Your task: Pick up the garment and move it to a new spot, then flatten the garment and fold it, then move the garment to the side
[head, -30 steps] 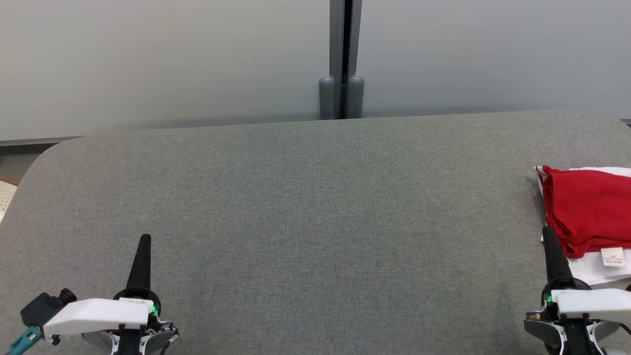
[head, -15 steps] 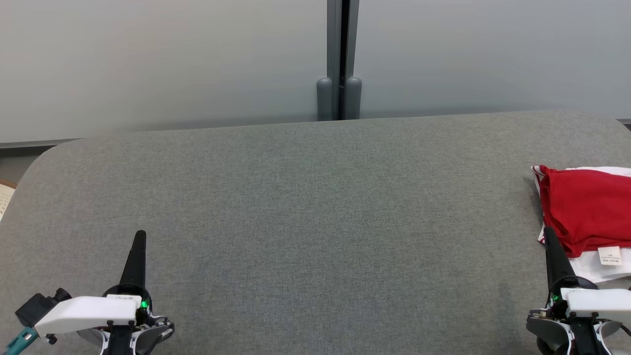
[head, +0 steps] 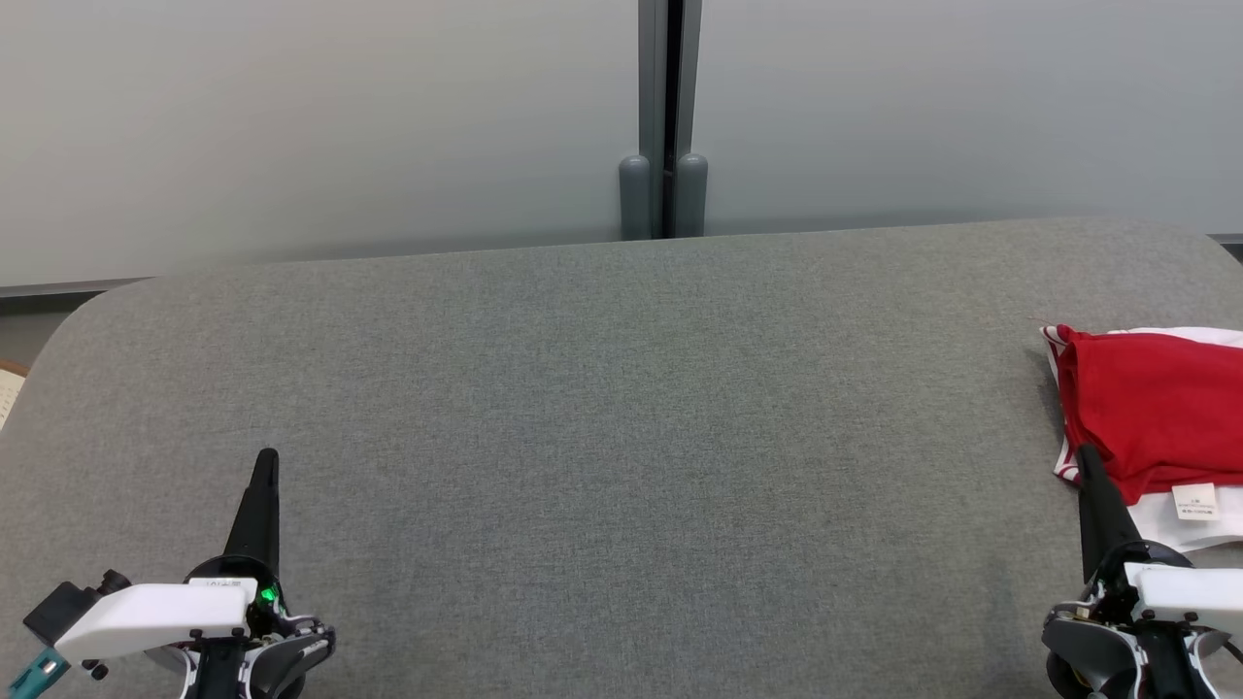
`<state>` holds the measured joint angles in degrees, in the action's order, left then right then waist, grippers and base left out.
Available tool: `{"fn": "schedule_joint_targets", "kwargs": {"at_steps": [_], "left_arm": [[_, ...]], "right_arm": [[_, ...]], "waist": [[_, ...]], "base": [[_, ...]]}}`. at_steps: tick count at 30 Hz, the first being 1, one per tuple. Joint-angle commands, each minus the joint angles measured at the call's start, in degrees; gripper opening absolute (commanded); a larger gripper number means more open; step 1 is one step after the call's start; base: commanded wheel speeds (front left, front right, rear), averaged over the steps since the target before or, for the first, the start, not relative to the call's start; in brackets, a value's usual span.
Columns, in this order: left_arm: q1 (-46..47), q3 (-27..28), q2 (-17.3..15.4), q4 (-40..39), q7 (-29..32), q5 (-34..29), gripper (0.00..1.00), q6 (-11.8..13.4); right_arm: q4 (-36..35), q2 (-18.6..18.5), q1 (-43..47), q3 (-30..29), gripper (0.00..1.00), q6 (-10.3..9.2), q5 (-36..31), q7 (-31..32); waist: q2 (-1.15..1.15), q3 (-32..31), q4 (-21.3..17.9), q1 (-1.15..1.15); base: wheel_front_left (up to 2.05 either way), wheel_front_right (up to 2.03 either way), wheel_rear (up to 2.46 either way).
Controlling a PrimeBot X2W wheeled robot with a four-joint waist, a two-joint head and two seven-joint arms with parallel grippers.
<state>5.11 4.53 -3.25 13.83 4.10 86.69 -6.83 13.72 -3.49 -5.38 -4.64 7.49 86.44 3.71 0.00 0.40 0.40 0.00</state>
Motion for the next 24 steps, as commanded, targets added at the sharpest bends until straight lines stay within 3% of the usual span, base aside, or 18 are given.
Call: {"fn": "schedule_joint_targets", "kwargs": {"at_steps": [1,24], "left_arm": [[1.15,0.42,-0.4,-0.01,0.42,1.37,0.0,-0.45],[1.35,1.55,-0.26,0.26,2.08,6.29,0.0,-0.79]], "right_arm": [[-0.07,-0.34,-0.85,-0.19,0.0,0.01,1.33,0.55],[0.29,-0.14,-0.95,-1.15,0.0,0.0,6.73,2.32]], "waist": [[0.0,-0.02,-0.04,0.0],[0.0,-0.22,-0.4,0.0]], "base": [[0.0,0.0,0.0],[0.0,0.0,0.0]]}}
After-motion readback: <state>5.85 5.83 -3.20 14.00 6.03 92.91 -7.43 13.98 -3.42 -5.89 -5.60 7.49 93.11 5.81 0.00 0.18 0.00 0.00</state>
